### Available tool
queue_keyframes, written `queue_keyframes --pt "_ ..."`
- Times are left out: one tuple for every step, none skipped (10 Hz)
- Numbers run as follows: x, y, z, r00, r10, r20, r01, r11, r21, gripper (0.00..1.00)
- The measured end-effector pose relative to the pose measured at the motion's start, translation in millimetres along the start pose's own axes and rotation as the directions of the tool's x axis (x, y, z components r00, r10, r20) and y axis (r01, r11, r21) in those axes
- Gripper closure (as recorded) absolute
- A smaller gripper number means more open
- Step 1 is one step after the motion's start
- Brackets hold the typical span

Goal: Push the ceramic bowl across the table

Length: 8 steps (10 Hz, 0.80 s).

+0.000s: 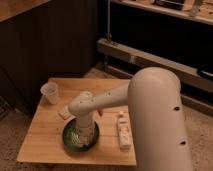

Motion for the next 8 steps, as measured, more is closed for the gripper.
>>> queue_keyframes --pt "1 -2 0 1.0 0.001 0.0 -0.001 1.0 0.003 0.91" --pt "1 -3 0 1.0 0.002 0.002 -0.002 1.0 0.005 0.91" --pt "3 -5 0 1.0 0.004 0.006 -0.004 1.0 0.006 0.91" --pt "5 -8 -1 1.0 0.005 0.008 -0.005 1.0 0.008 0.91" --pt "9 -12 -1 1.0 0.009 0.008 -0.009 1.0 0.01 0.91" --pt "10 -13 -1 1.0 0.008 0.008 -0.008 1.0 0.012 0.91" --pt "10 -14 -1 1.0 0.006 0.008 -0.006 1.0 0.015 0.91" --pt "10 -16 -1 1.0 0.011 0.011 -0.012 1.0 0.017 0.91"
